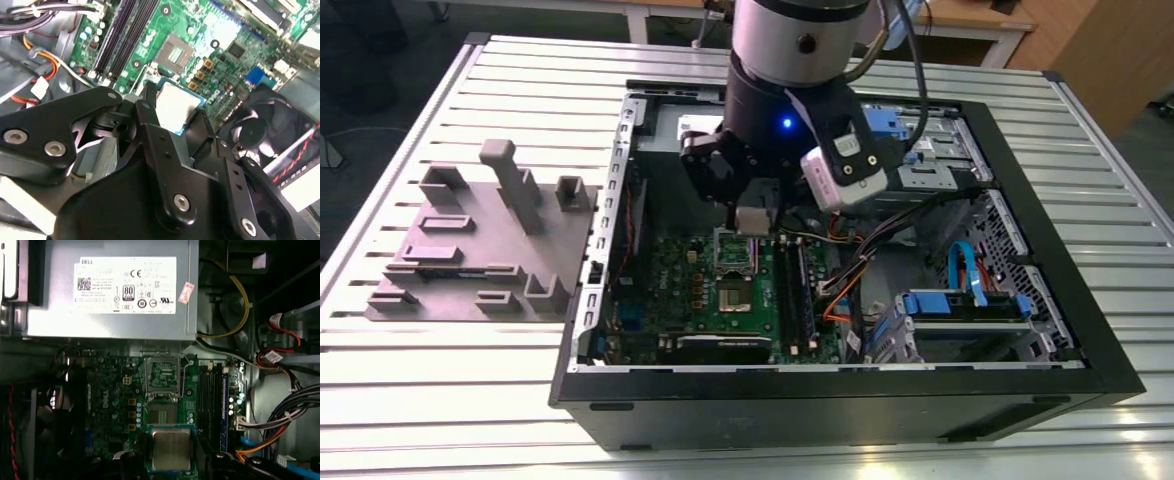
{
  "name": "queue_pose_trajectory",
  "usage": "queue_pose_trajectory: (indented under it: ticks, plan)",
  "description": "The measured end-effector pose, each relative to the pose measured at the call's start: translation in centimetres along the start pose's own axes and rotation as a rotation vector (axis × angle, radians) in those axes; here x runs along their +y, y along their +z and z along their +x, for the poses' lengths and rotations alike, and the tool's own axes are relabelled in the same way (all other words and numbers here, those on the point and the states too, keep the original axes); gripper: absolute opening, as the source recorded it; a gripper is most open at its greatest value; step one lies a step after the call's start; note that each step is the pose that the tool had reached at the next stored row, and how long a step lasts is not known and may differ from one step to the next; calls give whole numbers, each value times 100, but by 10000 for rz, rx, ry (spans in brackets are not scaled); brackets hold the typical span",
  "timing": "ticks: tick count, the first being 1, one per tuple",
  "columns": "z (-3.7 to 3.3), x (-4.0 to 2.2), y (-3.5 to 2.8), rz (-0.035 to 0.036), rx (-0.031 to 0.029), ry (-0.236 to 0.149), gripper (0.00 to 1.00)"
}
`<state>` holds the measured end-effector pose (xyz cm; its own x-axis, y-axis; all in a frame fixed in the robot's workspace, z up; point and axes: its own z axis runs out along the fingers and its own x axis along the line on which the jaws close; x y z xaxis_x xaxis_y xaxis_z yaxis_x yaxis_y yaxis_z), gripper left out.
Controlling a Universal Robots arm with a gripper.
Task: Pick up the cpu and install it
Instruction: 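Place the cpu into insertion slot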
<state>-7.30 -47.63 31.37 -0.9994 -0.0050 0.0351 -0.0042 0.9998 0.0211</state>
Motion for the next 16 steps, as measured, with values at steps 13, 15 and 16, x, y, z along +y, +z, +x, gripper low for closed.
queue_pose_trajectory:
  ticks: [13, 15, 16]
  plan:
    - [-8, -55, 235, 1, 1, 0, 47]
    - [-8, -59, 269, 3, 1, 1, 47]
    - [-8, -59, 288, 2, 1, 0, 47]
